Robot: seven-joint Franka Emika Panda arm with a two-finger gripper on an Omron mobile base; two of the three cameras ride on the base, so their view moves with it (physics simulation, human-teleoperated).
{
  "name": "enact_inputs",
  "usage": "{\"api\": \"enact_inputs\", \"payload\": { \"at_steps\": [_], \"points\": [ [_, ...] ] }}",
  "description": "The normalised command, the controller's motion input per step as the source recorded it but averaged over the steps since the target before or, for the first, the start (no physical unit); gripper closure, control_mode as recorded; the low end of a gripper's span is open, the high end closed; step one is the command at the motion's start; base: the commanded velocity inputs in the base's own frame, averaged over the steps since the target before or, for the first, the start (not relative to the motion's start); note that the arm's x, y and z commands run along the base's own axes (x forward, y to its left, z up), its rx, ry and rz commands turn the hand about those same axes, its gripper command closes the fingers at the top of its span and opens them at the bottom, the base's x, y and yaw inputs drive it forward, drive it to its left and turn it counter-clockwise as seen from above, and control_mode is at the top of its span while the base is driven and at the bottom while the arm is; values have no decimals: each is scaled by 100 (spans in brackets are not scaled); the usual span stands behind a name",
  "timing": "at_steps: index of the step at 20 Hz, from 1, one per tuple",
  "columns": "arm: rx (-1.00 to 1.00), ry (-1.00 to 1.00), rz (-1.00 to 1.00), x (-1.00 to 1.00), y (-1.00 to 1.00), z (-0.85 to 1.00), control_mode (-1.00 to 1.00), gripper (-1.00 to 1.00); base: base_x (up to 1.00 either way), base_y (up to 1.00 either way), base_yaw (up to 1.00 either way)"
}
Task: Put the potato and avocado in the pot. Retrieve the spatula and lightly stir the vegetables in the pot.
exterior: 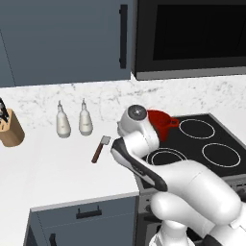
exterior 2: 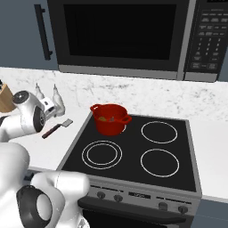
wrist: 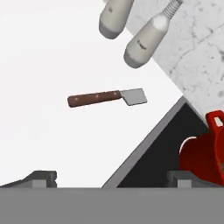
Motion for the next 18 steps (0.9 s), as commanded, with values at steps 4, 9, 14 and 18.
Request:
{"api": "enact_inputs", "payload": {
  "at_steps": [4,9,14,18],
  "points": [
    [-25,0,57,0,3,-3,-100,-100,0,0,0],
    [-35,0,54,0,8,0,-100,-100,0,0,0],
    [-34,0,51,0,21,-2,-100,-100,0,0,0],
    [-31,0,52,0,22,-10,-100,-100,0,0,0]
  ]
}}
